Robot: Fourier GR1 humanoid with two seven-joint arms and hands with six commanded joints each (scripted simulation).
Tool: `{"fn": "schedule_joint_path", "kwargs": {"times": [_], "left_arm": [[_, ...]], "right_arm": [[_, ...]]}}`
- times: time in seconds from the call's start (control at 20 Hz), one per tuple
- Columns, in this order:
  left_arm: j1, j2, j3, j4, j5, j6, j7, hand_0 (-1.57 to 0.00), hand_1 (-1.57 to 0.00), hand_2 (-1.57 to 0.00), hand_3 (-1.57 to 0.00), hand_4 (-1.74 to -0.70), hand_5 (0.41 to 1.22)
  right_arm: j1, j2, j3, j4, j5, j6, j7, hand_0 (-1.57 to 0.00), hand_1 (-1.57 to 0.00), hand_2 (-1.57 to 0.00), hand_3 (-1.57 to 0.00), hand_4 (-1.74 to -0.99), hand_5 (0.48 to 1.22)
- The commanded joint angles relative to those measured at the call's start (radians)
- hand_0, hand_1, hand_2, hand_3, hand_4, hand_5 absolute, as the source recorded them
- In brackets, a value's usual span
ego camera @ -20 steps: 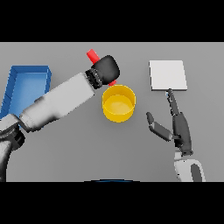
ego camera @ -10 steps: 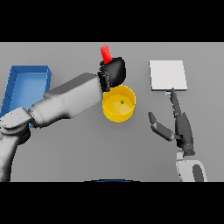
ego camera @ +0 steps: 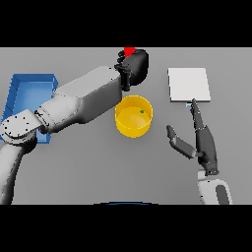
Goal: Pick up the red beaker and tilt it to pour out 1 green nut into yellow bowl. Pick up the yellow bowl and place it on the metallic measuring scale.
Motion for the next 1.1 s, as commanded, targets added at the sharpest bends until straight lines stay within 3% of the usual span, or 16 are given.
{"fn": "schedule_joint_path", "kwargs": {"times": [0.0, 0.1, 0.2, 0.25, 0.35, 0.5, 0.65, 0.85, 1.05], "left_arm": [[-0.024, 0.006, -0.002, 0.019, -0.004, 0.019, 0.002, -1.57, -1.57, -1.57, -1.57, -1.72, 1.221], [-0.094, 0.022, 0.012, 0.065, 0.009, 0.04, -0.005, -1.57, -1.57, -1.57, -1.57, -1.73, 1.221], [-0.152, 0.073, 0.059, 0.104, 0.055, 0.069, -0.015, -1.57, -1.57, -1.57, -1.18, -1.73, 1.221], [-0.181, 0.077, 0.094, 0.163, 0.082, 0.087, 0.021, -1.57, -1.57, -1.57, -1.26, -1.73, 1.221], [-0.232, 0.094, 0.185, 0.257, 0.174, 0.097, 0.031, -1.57, -1.57, -1.57, -1.37, -1.73, 1.221], [-0.254, 0.141, 0.377, 0.381, 0.382, 0.098, 0.082, -1.57, -1.57, -1.57, -1.47, -1.73, 1.221], [-0.246, 0.221, 0.555, 0.469, 0.596, 0.122, 0.142, -1.57, -1.57, -1.57, -1.4, -1.74, 1.221], [-0.157, 0.316, 0.714, 0.56, 0.828, 0.198, 0.167, -1.57, -1.57, -1.57, -1.48, -1.74, 1.221], [-0.025, 0.377, 0.797, 0.607, 0.988, 0.302, 0.24, -1.57, -1.57, -1.57, -1.53, -1.74, 1.221]], "right_arm": [[0.005, -0.005, -0.001, -0.005, -0.007, 0.008, -0.01, 0.0, 0.0, 0.0, 0.0, -1.147, 0.642], [-0.01, 0.001, 0.002, 0.011, 0.001, 0.002, -0.013, 0.0, 0.0, 0.0, 0.0, -1.154, 0.654], [-0.015, 0.002, 0.008, 0.017, 0.012, -0.002, -0.022, 0.0, 0.0, 0.0, 0.0, -1.16, 0.66], [-0.01, -0.002, 0.011, 0.011, 0.015, 0.001, -0.032, 0.0, 0.0, 0.0, 0.0, -1.16, 0.663], [-0.019, 0.002, 0.005, 0.027, -0.002, 0.006, -0.031, 0.0, 0.0, 0.0, 0.0, -1.16, 0.661], [-0.03, 0.001, 0.009, 0.033, 0.031, -0.017, -0.009, 0.0, 0.0, 0.0, 0.0, -1.146, 0.641], [-0.041, -0.006, 0.013, 0.038, 0.042, -0.019, -0.02, 0.0, 0.0, 0.0, 0.0, -1.142, 0.63], [-0.051, 0.007, -0.006, 0.053, -0.045, 0.028, -0.035, 0.0, 0.0, 0.0, 0.0, -1.083, 0.625], [-0.058, -0.013, -0.005, 0.046, -0.053, 0.05, -0.034, 0.0, 0.0, 0.0, 0.0, -1.126, 0.651]]}}
